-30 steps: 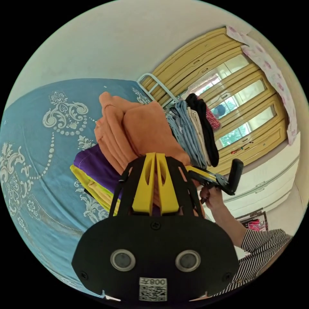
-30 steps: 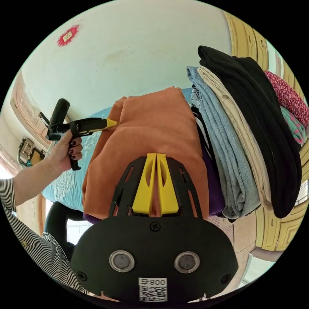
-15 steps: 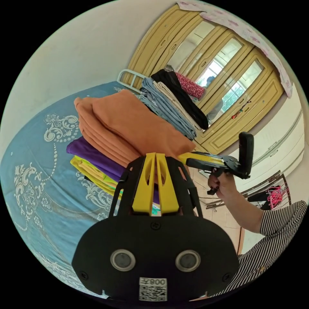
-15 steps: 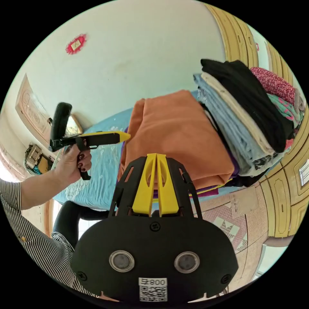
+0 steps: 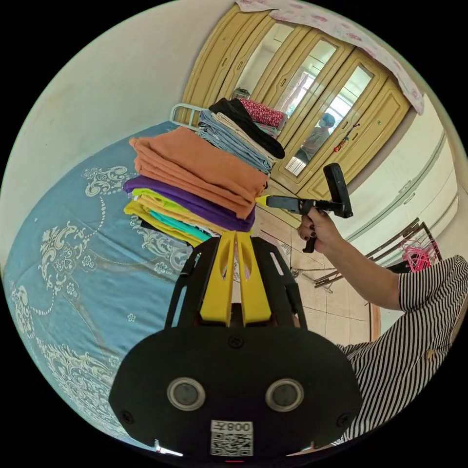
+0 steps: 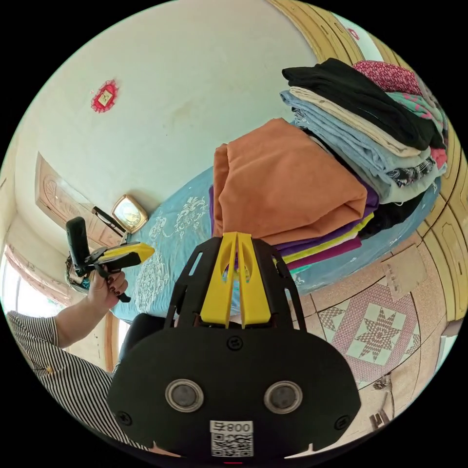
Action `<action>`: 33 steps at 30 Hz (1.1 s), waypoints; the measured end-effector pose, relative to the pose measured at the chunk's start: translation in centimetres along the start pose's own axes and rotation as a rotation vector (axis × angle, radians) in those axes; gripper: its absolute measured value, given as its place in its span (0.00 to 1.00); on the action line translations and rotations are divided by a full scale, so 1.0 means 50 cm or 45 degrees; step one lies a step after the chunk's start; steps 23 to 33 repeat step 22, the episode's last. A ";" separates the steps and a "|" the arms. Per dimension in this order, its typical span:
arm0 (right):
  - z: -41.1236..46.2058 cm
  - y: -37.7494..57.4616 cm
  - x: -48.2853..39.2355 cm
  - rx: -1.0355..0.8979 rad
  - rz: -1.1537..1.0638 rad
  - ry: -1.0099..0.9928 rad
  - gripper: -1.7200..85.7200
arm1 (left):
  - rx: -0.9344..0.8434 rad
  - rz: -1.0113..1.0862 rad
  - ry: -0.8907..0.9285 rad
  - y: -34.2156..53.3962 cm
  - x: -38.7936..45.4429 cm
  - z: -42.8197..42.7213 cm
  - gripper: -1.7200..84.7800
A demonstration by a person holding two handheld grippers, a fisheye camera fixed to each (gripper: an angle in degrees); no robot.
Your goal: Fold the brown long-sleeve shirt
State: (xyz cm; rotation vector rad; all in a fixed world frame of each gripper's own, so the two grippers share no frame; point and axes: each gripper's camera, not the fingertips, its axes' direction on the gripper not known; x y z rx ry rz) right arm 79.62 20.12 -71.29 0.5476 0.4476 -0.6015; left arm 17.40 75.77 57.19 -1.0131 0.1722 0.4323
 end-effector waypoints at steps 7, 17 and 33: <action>-0.025 0.133 0.046 -0.027 0.078 -0.187 0.02 | -0.031 -0.053 -0.076 0.155 0.084 -0.082 0.02; -0.105 0.192 0.154 0.038 0.157 -0.274 0.02 | 0.325 -0.046 -0.411 0.188 0.215 -0.239 0.04; -0.193 0.141 0.233 0.214 0.177 -0.246 0.03 | 0.345 -0.048 -0.109 0.128 0.184 -0.209 0.08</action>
